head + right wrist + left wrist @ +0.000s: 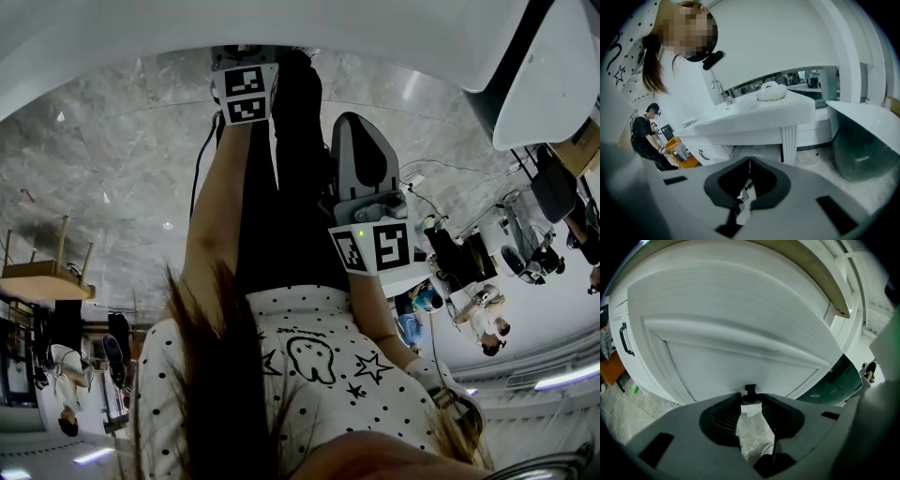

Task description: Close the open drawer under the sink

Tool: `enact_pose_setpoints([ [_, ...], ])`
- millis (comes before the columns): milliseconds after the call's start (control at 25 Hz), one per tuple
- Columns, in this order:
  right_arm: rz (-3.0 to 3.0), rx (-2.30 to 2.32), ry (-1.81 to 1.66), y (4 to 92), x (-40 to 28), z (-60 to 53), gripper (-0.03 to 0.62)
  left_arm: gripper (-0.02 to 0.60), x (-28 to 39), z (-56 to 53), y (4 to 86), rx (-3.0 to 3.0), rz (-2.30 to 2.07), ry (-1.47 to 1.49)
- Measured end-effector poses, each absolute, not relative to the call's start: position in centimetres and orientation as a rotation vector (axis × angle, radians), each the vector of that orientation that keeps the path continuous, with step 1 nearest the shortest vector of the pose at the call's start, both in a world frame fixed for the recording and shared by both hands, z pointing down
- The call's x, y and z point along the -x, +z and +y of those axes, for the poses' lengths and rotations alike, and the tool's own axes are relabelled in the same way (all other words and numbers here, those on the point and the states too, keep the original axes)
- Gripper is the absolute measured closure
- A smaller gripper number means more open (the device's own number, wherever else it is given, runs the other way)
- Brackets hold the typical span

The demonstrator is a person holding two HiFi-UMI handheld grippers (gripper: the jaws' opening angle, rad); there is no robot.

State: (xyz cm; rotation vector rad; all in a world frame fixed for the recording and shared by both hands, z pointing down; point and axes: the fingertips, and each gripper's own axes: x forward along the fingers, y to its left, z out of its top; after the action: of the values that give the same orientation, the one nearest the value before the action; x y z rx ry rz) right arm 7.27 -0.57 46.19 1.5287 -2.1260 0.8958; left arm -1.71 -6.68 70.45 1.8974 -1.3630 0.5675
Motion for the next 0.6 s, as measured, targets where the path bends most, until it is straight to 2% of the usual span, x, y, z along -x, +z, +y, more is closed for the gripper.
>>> enact_pose_setpoints([
  [600,-2.128,-1.530,0.894,46.23,-7.22,-0.68,0.580,0.445,1.65,-6.74,70.59,-1.894,-1.362,0.563],
])
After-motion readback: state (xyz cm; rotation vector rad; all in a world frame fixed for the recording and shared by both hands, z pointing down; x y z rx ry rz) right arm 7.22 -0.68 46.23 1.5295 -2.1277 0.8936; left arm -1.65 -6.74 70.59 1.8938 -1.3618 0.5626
